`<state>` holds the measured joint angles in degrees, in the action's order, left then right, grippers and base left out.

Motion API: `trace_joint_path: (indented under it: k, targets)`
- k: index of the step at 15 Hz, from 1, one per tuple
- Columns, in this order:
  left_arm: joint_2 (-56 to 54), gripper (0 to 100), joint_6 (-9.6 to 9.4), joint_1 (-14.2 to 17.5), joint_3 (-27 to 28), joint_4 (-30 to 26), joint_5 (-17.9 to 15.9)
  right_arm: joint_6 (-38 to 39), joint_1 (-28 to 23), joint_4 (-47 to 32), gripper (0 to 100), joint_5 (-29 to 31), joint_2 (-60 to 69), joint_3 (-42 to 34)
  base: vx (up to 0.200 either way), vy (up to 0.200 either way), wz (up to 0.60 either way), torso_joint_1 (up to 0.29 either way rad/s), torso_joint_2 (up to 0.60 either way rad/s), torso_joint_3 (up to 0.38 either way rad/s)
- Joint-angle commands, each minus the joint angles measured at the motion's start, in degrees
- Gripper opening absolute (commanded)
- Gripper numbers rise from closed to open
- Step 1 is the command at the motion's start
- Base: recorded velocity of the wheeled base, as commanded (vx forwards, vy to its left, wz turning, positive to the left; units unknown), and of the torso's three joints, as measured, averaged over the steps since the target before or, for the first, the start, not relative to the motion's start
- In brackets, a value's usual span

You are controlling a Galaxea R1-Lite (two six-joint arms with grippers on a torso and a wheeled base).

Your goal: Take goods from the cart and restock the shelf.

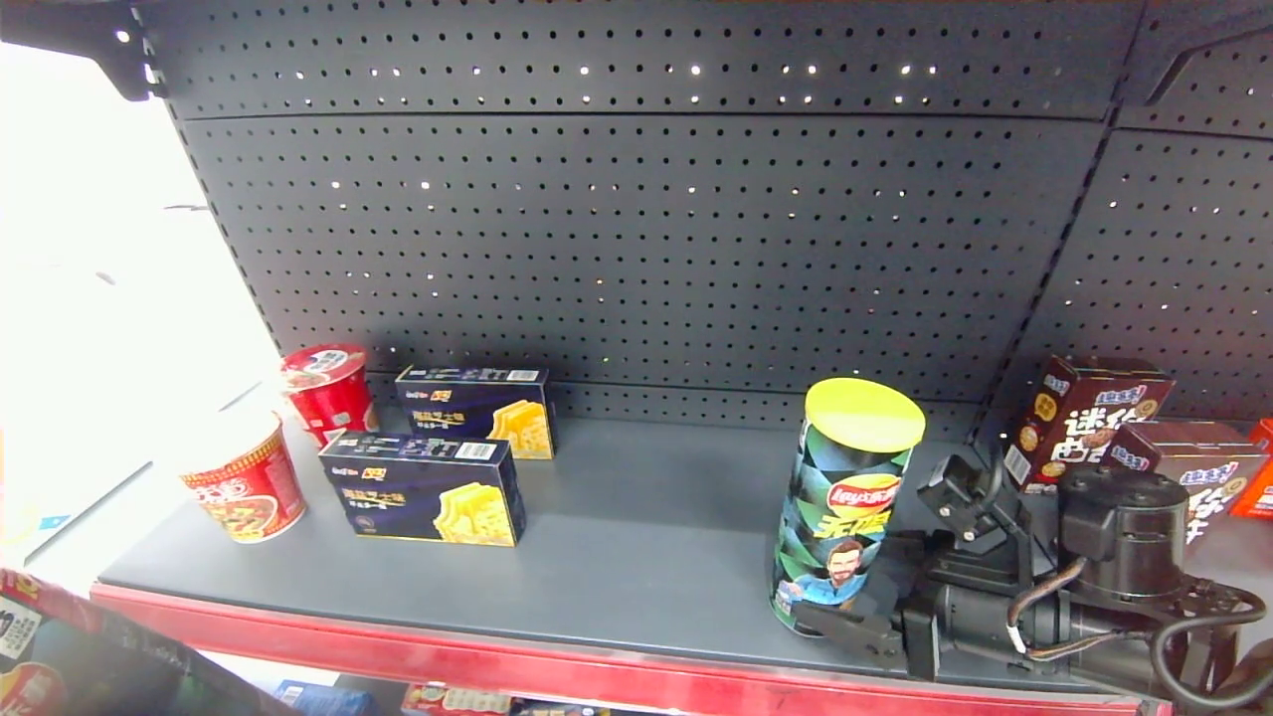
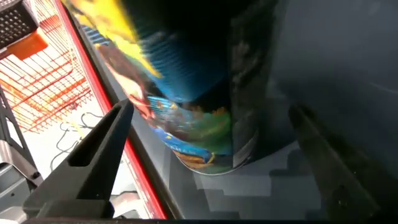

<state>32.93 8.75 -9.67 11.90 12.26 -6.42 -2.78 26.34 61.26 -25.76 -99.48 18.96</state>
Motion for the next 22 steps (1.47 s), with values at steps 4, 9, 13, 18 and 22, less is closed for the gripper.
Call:
trace_joint_path:
  k: [4, 9, 13, 18, 22]
  targets:
    - [-0.23, 0, 0.04, 0.0, -0.38, 0.04, 0.01, -0.21, -0.06, 0.35, 100, 0.09, 4.9, -3.84, 0.0, 0.0, 0.0, 0.0, 0.0, 0.0]
    - [-0.58, 0, 0.04, -0.09, -0.74, 0.04, -0.08, -3.55, -3.58, -0.53, 100, 0.09, 9.48, -7.44, 0.0, 0.0, 0.0, 0.0, 0.0, 0.0]
    - [-0.76, 0, 0.04, -0.09, -0.3, 0.13, -0.08, -5.57, -6.57, -0.7, 100, -0.17, 14.05, -9.64, 0.0, 0.0, 0.0, 0.0, 0.0, 0.0]
    - [2.93, 0, -1.81, -0.44, 11.04, 0.04, -0.34, -5.39, -6.74, -1.58, 100, 0.89, 23.1, -14.56, 0.0, 0.0, 0.0, 0.0, 0.0, 0.0]
    - [8.65, 0, -4.8, -4.31, 15.52, 0.22, -0.34, -4.95, -6.57, -8.61, 100, 9.15, 32.41, -15.09, 0.0, 0.0, 0.0, 0.0, 0.0, 0.0]
